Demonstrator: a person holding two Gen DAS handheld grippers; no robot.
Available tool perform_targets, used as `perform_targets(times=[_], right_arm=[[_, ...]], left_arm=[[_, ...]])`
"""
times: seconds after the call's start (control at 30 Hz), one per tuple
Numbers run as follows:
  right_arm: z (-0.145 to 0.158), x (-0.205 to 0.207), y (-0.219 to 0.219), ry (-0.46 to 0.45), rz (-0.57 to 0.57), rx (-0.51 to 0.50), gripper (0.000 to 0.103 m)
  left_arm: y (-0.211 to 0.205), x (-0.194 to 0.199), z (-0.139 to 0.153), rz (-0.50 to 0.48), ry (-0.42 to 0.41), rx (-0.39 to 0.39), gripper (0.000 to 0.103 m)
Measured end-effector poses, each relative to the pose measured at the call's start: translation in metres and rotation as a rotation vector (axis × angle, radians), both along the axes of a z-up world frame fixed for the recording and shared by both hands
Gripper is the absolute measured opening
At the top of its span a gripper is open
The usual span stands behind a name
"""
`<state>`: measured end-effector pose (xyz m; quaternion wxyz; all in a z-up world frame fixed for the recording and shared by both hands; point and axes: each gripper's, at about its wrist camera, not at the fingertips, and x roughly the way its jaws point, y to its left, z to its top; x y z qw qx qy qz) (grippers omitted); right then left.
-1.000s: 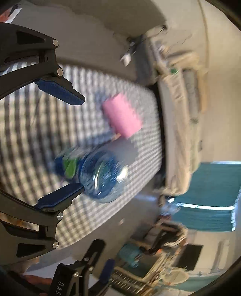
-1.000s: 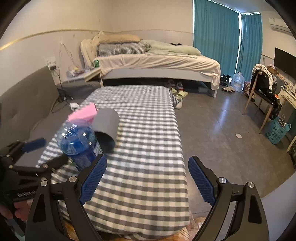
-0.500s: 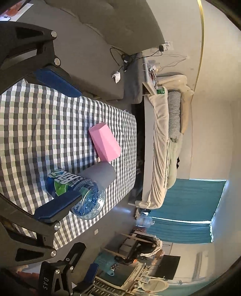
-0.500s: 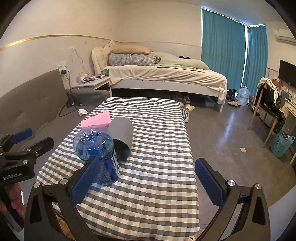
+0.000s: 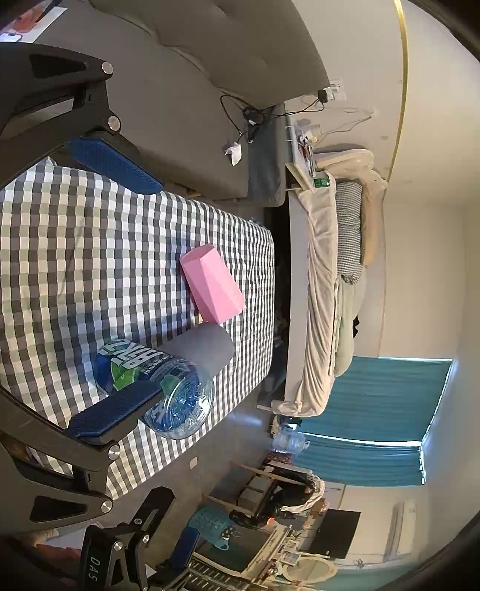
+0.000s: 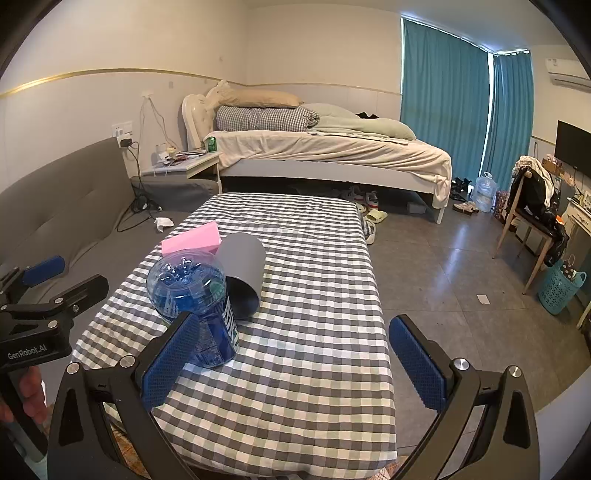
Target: Flip cup upside down
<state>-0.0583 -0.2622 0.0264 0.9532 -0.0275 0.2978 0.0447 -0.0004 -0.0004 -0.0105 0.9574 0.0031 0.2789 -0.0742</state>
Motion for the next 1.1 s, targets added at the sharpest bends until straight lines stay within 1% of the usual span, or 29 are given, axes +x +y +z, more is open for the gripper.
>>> perform_targets(times=[0.47,1.1], right_arm=[[0.0003,0.0001,-0.0007,0.005,-0.008,0.0,0.103],[-0.0002,0.0,-0.0001,0.009,-0.01,-0.006,0.103]], left_arm=[[0.0,-0.0009,-0.0012,-0.007,-0.003,0.0,0.103],[0.0019,-0.0012,-0.0014,0.007,0.002,0.002,0.103]])
